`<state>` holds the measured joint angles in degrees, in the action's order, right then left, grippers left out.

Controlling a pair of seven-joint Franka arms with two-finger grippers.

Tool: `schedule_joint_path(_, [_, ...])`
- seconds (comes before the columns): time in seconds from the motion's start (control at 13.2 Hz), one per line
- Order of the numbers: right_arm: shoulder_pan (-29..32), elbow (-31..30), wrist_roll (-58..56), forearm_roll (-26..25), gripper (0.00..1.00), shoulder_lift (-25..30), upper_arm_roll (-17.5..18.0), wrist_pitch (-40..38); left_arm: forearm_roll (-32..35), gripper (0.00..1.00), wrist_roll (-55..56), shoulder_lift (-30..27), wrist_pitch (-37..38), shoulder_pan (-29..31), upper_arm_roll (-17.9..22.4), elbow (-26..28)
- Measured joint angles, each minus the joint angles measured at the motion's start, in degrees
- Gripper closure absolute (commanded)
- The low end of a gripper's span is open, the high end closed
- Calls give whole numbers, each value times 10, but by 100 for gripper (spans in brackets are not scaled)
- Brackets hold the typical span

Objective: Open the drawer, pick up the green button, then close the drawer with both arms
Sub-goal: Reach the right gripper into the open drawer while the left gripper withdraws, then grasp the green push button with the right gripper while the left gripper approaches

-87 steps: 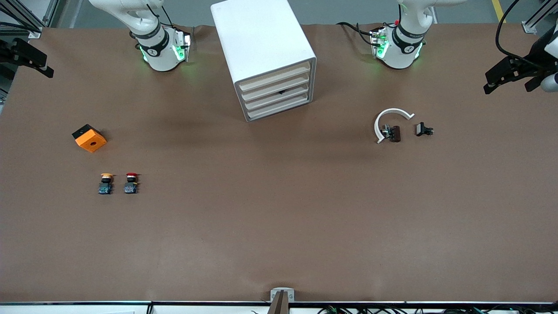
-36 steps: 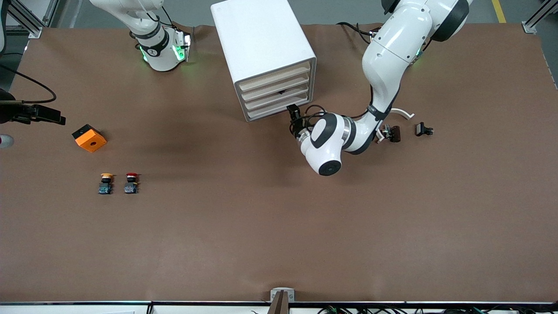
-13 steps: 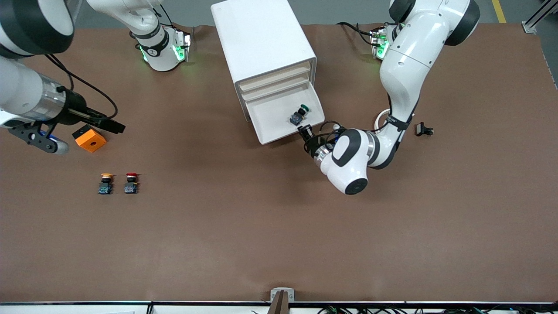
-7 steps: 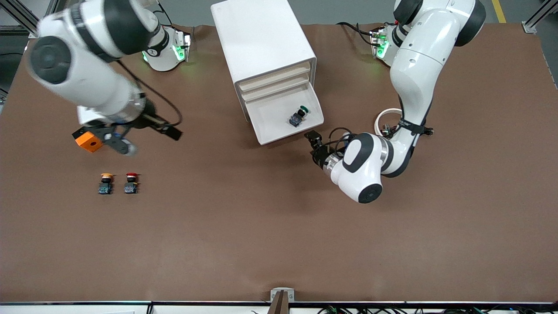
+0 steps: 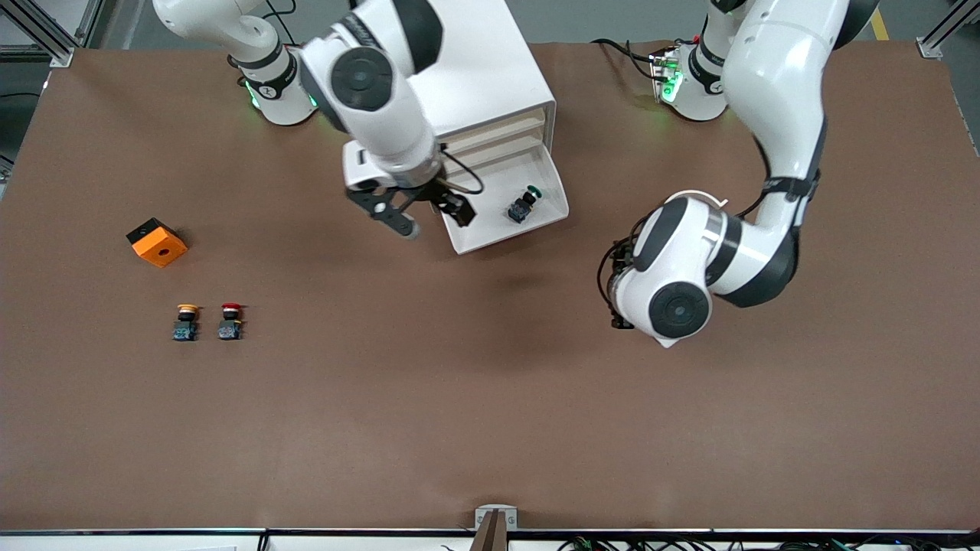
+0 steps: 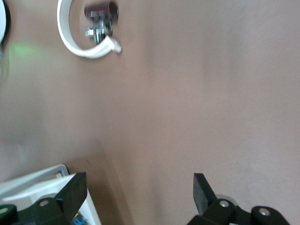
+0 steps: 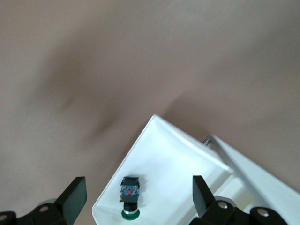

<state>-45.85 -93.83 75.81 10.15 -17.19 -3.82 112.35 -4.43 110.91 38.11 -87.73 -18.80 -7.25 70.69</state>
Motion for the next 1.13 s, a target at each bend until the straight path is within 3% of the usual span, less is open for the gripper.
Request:
schedule_joint_path(0.76, [-93,0,52,-2,0,-106,-3,86,34,0,-468,-147,50,84,0,31])
schedule_joint_path(0.98, [-111,2,53,-4,0,-119,-5,87,34,0,-620,-164,11,92,0,89])
schedule_joint_path(1.13, [-117,2,56,-13,0,-120,-5,88,34,0,-681,-188,-79,92,-2,168])
